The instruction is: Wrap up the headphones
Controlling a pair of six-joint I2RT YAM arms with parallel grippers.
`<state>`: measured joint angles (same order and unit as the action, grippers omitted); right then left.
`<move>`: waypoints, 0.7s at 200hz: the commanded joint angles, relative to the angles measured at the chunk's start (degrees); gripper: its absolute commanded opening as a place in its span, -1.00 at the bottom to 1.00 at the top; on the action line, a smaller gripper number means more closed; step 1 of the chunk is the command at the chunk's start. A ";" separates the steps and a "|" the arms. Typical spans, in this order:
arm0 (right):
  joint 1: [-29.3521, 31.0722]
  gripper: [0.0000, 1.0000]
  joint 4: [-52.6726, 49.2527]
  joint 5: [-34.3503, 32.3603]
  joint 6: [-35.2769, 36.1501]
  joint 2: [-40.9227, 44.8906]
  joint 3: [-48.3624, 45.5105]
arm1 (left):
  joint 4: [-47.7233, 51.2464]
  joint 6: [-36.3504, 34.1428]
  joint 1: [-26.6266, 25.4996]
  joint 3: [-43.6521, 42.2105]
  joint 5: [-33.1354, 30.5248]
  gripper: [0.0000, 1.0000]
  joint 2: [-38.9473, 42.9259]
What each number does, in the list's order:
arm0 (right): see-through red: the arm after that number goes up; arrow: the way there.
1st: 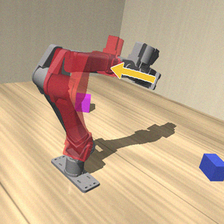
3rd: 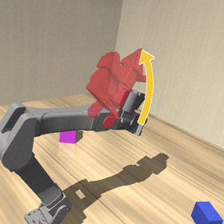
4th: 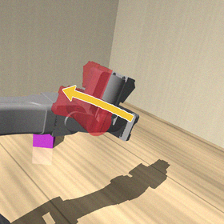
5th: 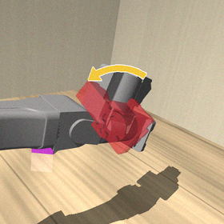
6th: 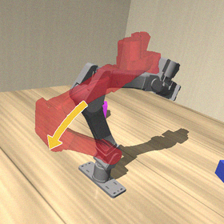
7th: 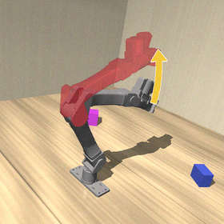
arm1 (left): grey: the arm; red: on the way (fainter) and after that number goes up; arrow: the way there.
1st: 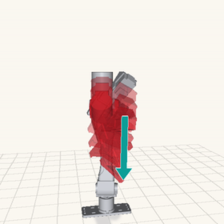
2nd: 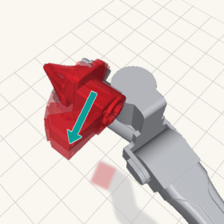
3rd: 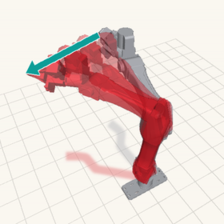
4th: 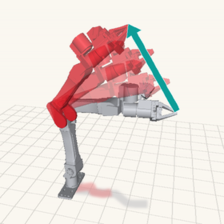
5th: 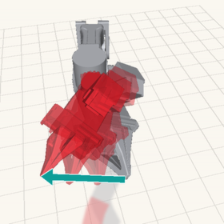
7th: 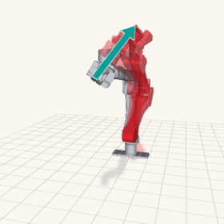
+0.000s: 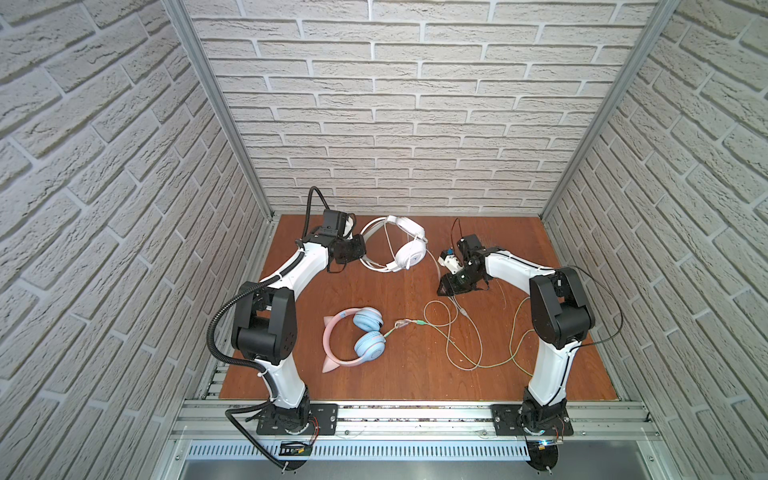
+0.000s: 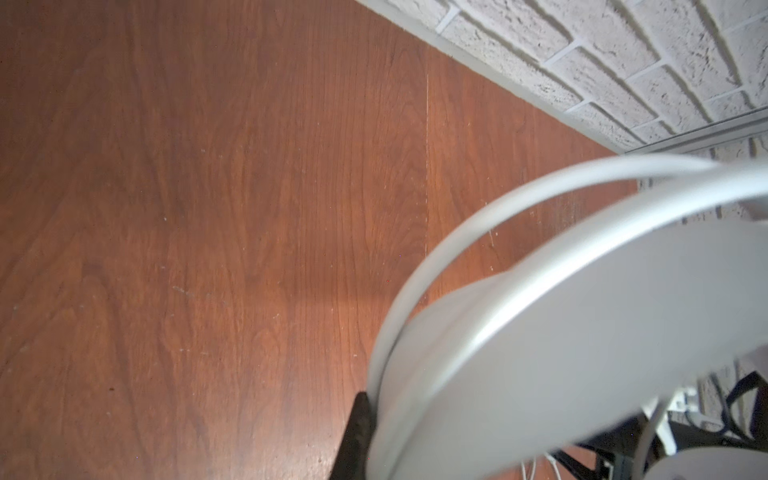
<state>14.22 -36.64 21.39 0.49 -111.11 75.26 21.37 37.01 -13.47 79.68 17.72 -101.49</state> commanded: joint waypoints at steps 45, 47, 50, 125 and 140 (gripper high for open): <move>1.91 0.02 -1.98 -4.55 1.79 3.26 -2.55 | -9.30 5.37 1.60 2.59 2.39 -1.00 -0.70; 1.94 0.01 -1.97 -4.57 1.75 3.27 -2.57 | -9.40 5.40 1.61 2.59 2.41 -1.00 -0.70; 2.01 0.01 -1.99 -4.64 1.64 3.34 -2.74 | -9.48 5.43 1.63 2.63 2.41 -1.00 -0.80; 7.25 -0.10 2.43 -11.17 -7.20 6.35 -4.46 | -9.93 5.79 2.18 1.64 2.86 -1.00 -1.45; 8.11 -0.12 3.27 -14.49 -10.06 5.93 -5.05 | -9.82 5.88 2.29 1.29 2.95 -1.00 -1.28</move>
<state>20.56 -36.16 13.04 -3.62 -106.72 71.66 17.15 41.67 -11.81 80.73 18.33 -103.37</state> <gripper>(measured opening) 0.448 0.081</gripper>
